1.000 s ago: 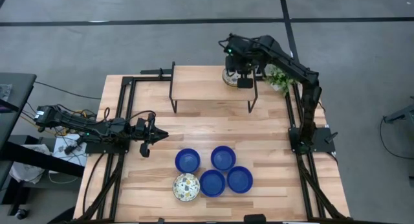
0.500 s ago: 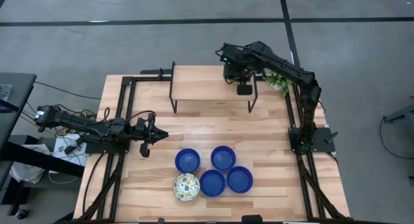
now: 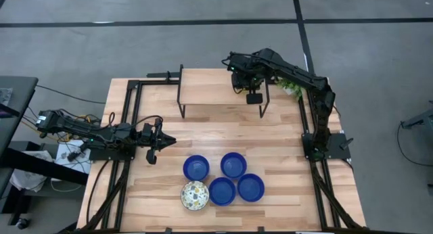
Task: Pick & Place Mini bowls
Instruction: Stack the bowl on top of the yellow bowl on the shelf
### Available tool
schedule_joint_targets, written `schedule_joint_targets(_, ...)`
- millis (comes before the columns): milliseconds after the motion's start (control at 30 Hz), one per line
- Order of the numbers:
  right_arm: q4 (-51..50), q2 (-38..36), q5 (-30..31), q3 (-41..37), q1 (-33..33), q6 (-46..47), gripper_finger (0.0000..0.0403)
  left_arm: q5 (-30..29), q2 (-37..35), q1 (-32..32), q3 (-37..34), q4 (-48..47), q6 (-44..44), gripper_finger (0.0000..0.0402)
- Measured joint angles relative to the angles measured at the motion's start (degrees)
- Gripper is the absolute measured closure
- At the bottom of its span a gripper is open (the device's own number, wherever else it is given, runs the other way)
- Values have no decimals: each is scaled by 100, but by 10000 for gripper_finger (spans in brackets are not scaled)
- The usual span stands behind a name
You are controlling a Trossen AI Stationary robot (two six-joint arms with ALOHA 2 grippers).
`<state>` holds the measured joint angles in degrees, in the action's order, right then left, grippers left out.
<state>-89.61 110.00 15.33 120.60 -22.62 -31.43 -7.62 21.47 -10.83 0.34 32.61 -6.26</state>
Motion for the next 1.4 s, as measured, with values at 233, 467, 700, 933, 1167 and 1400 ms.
schedule_joint_targets(233,5,0,180,2,82,-1,403,-2,0,0,1,1,0,363)
schedule_joint_targets(467,3,0,280,2,101,1,403,-2,0,0,1,1,0,363)
schedule_joint_targets(700,3,0,280,2,101,1,400,-2,2,0,2,1,0,362)
schedule_joint_targets(933,5,0,277,4,101,1,383,-2,0,0,2,1,0,363)
schedule_joint_targets(1167,6,0,282,7,101,1,366,-2,0,0,1,1,0,363)
schedule_joint_targets(1400,10,-2,282,9,112,3,341,-2,0,0,2,1,0,363)
